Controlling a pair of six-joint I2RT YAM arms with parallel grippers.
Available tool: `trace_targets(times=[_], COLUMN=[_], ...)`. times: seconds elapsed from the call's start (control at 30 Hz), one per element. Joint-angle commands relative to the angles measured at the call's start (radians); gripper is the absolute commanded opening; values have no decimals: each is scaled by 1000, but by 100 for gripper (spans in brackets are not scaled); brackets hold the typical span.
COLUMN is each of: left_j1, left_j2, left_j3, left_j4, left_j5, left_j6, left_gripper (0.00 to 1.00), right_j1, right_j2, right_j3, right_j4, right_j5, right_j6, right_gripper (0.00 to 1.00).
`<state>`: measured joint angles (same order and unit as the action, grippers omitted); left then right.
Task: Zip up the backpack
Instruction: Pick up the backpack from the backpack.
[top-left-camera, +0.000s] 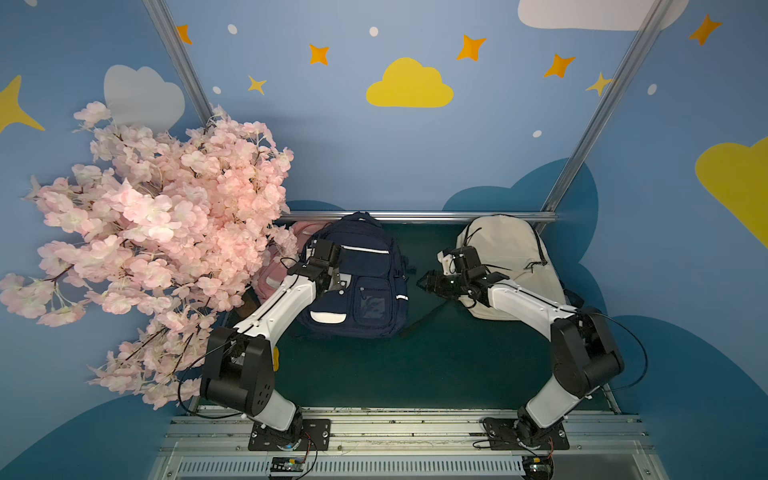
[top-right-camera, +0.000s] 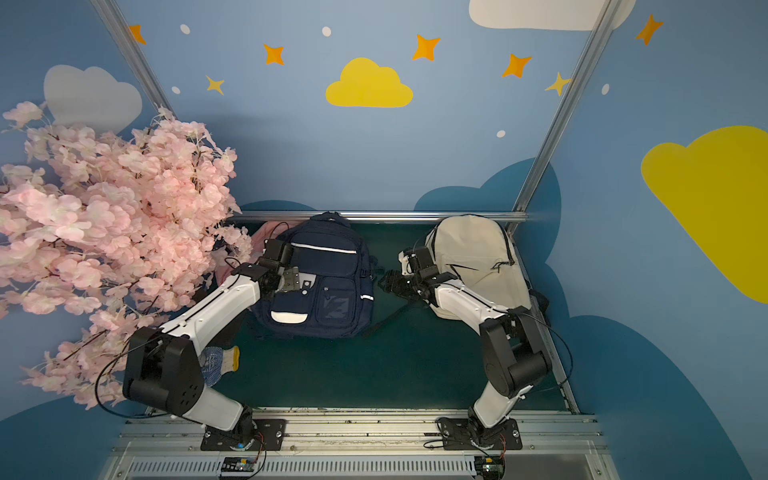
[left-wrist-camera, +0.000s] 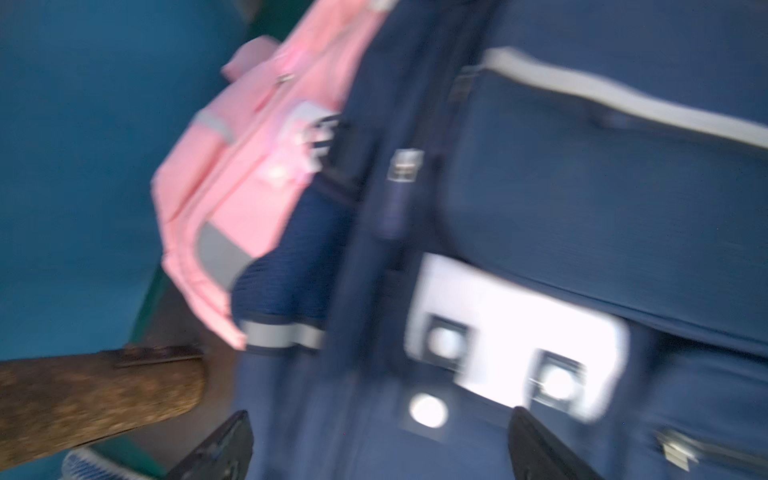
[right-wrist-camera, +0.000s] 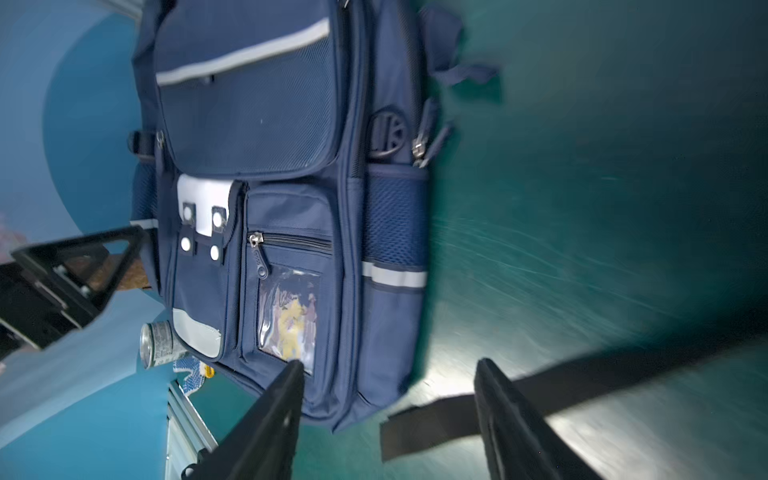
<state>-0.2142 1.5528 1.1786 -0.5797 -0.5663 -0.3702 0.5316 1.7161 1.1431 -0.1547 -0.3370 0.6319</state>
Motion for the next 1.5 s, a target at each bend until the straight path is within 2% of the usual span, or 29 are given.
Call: trace_targets(times=[0.0, 0.07, 0.23, 0.4, 0.5, 0.57, 0.63, 0.73, 0.8, 0.97, 1.07, 1.23, 1.37, 1.43, 1.47], left_j1=[41, 58, 136, 146, 146, 145, 140, 106, 73, -52, -139, -215, -222, -220, -218], left_j2=[34, 57, 131, 185, 200, 203, 198, 164, 121, -10, -42, 32, 162, 212, 227], left_j3=[10, 17, 31, 38, 44, 48, 52, 48, 46, 34, 31, 44, 65, 86, 93], left_j4=[-15, -13, 2, 7, 7, 1, -5, 3, 14, 99, 165, 234, 274, 255, 242], left_j5=[-48, -68, 37, 110, 164, 220, 260, 281, 279, 338, 346, 404, 458, 458, 456], left_j6=[6, 9, -3, -18, -30, -34, -48, -59, -69, -97, -128, -195, -202, -200, -199], left_gripper=[95, 96, 94, 83, 68, 55, 39, 14, 3, 3, 3, 3, 3, 12, 24], right_j1=[55, 85, 139, 168, 177, 184, 185, 172, 152, 60, -4, -120, -180, -186, -186], right_j2=[66, 115, 223, 325, 386, 406, 397, 330, 266, 94, 16, -7, 17, 20, 18], right_j3=[57, 92, 182, 250, 303, 322, 322, 297, 272, 171, 120, 52, 15, 5, 5], right_j4=[16, 11, -34, -64, -89, -94, -88, -88, -89, -92, -130, -152, -137, -125, -127], right_j5=[10, -1, -22, -12, -22, -24, -23, 18, 46, 65, 87, 68, 56, 47, 43], right_j6=[14, 11, -4, -6, -6, -8, -5, -13, -22, -39, -63, -96, -113, -120, -123], right_gripper=[66, 65, 60, 58, 53, 47, 33, 0, 0, 0, 0, 0, 0, 0, 5])
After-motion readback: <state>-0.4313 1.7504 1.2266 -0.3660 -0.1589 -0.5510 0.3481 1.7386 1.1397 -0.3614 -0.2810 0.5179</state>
